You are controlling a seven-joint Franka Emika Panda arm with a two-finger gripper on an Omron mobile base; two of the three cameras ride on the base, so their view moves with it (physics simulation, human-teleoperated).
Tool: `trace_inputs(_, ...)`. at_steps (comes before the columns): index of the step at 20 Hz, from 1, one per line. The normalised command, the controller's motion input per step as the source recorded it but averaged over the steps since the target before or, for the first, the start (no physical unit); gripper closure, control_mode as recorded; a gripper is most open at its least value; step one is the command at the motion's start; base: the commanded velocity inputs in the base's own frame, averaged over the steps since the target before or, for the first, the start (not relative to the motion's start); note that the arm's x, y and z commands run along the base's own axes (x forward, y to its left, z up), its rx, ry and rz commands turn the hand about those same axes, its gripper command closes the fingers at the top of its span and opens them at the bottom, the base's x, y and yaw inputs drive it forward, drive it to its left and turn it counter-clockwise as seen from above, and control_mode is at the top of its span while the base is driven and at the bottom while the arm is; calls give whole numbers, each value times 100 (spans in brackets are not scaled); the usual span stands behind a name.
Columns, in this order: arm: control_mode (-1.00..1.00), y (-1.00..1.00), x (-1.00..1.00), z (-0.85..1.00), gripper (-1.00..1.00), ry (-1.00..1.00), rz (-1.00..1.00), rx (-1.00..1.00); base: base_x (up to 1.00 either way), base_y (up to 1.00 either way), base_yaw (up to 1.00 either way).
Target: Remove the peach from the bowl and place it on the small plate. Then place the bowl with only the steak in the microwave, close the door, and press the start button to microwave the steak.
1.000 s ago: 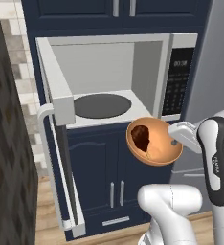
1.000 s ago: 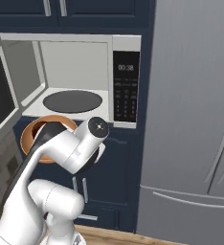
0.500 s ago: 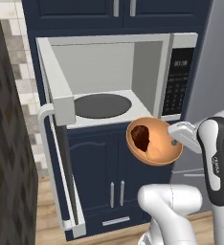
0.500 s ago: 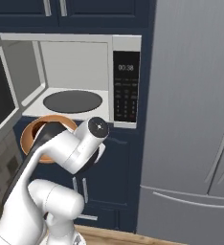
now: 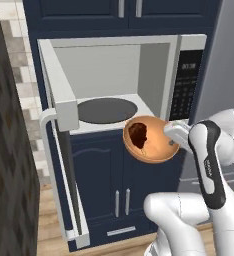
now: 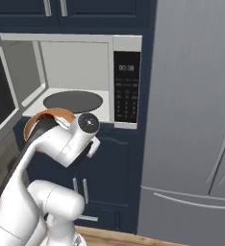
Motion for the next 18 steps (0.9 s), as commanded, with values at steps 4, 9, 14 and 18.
trace_inputs(4, -100, 77, 69, 7, 100, 0, -32, 0, 0, 0, 0)
trace_inputs(9, -100, 41, 70, 14, 100, 1, -30, 4, 0, 0, 0)
trace_inputs(14, -100, 4, 69, 22, 100, 1, -27, 5, 0, 0, 0)
trace_inputs(18, -100, 5, 72, 21, 100, 5, -20, 7, 0, 0, 0)
